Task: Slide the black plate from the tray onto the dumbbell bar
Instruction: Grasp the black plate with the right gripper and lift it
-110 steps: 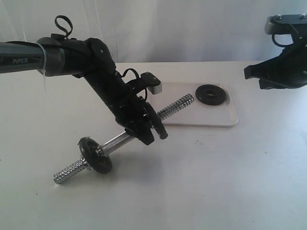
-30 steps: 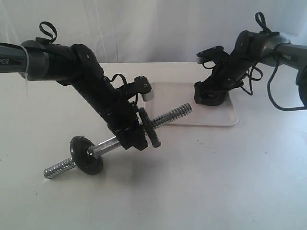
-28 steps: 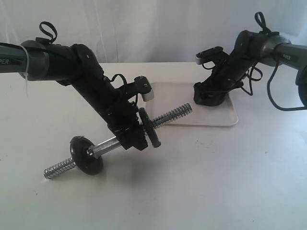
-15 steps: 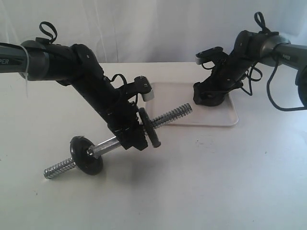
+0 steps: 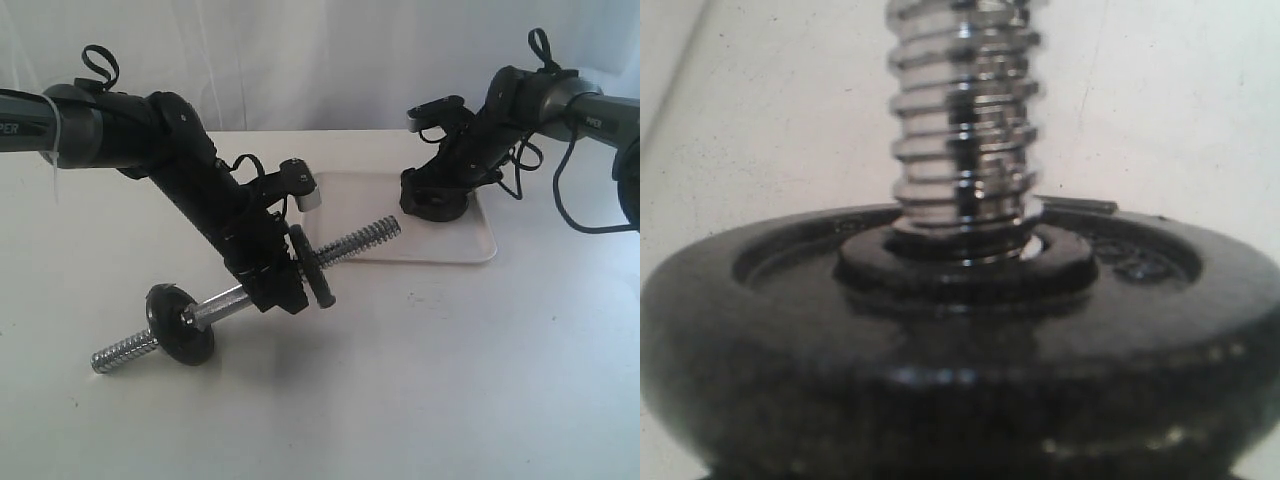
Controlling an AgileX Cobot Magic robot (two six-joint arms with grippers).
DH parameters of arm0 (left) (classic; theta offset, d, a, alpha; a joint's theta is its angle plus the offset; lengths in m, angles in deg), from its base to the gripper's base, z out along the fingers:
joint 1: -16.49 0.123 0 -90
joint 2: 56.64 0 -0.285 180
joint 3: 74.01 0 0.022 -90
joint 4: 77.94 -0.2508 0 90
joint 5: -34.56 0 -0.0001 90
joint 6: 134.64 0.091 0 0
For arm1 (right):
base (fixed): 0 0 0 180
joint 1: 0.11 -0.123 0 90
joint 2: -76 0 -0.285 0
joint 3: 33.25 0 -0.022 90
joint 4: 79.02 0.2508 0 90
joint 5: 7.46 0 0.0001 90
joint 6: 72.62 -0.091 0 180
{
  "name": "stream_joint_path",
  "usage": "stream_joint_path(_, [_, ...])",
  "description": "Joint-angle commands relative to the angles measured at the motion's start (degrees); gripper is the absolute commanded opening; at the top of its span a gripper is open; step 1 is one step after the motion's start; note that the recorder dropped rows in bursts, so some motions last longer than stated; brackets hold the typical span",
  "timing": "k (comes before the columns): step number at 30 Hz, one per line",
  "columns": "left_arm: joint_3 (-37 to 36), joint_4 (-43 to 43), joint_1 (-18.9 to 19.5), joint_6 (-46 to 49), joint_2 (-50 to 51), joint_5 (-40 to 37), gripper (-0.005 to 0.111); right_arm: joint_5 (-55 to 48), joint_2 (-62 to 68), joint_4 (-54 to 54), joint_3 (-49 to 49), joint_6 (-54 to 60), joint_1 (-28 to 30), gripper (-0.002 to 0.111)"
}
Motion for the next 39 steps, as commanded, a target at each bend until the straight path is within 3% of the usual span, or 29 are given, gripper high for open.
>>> stream_joint_path(1, [0.97,6.01,0.05,0.17,-3.76,-1.41,0.000,-2.56,1.99,-2.80,0.89,0.51,-0.12,0.072])
stream_joint_path(4, [0.97,6.01,0.05,0.17,-3.76,-1.41,0.000,-3.74,1.88,-2.80,0.89,0.51,-0.12,0.052])
stream_joint_path(10, [0.97,6.01,0.05,0.17,-3.76,-1.41,0.000,-4.10,1.88,-2.80,0.89,0.51,-0.12,0.000])
stream_joint_path(17, [0.97,6.01,0.05,0.07,-3.76,-1.27,0.000,-5.33,0.75,-0.35,0.89,0.39,0.05,0.000])
stream_joint_path(22, [0.97,6.01,0.05,0.06,-3.76,-1.00,0.000,-9.08,-1.40,14.36,0.89,5.65,2.67,0.000])
stream_joint_path(29, [0.97,6.01,0.05,0.06,-3.76,-0.45,0.000,-15.25,-3.21,23.88,0.89,9.86,7.68,0.000])
stream_joint_path(36, [0.97,6.01,0.05,-0.03,-3.76,-0.03,0.000,-24.44,-3.22,49.59,0.89,19.01,14.31,0.000])
stream_joint_path(39, [0.97,6.01,0.05,-0.03,-3.76,0.11,0.000,-24.44,-3.45,51.65,1.29,18.32,15.93,0.000])
